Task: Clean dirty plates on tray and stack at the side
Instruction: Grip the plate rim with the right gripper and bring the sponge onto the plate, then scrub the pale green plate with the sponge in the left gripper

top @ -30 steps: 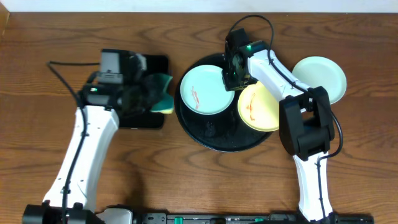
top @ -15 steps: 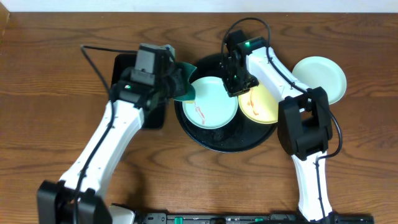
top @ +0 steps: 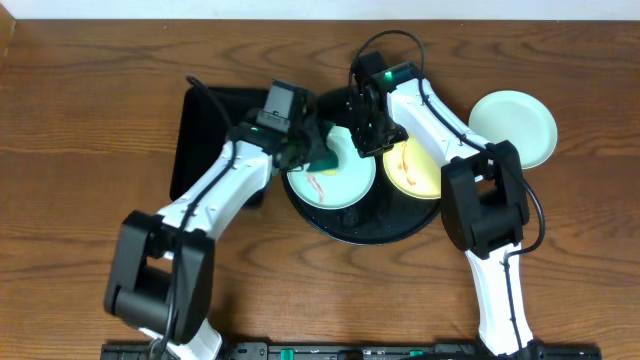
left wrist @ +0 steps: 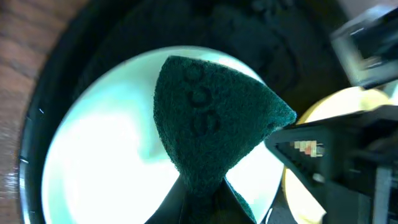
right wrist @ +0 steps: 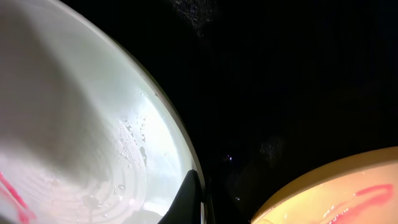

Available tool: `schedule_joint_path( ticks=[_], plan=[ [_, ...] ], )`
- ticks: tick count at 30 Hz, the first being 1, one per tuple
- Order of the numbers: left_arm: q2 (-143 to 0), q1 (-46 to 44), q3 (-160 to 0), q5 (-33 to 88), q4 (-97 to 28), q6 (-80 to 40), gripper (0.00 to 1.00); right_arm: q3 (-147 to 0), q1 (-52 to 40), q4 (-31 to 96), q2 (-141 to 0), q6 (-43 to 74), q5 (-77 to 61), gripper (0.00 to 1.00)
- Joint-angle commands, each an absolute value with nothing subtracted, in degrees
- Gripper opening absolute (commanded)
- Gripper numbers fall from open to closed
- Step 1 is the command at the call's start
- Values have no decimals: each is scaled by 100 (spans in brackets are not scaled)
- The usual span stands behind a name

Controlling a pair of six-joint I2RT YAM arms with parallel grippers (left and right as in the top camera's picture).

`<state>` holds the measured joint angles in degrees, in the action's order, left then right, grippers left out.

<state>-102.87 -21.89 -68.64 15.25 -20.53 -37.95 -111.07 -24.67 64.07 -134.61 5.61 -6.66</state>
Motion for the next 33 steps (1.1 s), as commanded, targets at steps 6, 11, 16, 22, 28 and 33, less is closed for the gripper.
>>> schedule_joint_path(
  ticks=[6, 11, 16, 22, 28, 33],
  plan=[
    [-10748, -2211, -6829, 1382, -1977, -4281, 8, -11153, -2434, 6326, -13535, 1321, -631, 1],
    [-10803, -2211, -6829, 1166, -1916, -4469, 8, -11153, -2447, 6272, -13535, 1968, -631, 1],
    [-10803, -2211, -6829, 1083, -1883, -4709, 8, -11153, -2497, 6191, -13535, 2427, -635, 1],
    [-10842, -2233, -6829, 943, -1717, -4882, 8, -11153, -2545, 6167, -13535, 2486, -650, 1],
    [-10973, -2307, -6829, 932, -1520, -4880, 8, -11118, -2561, 6108, -13535, 2486, -650, 1],
    [-11264, -2368, -6829, 939, -1402, -4882, 8, -11030, -2561, 6080, -13535, 2484, -650, 1]
  ],
)
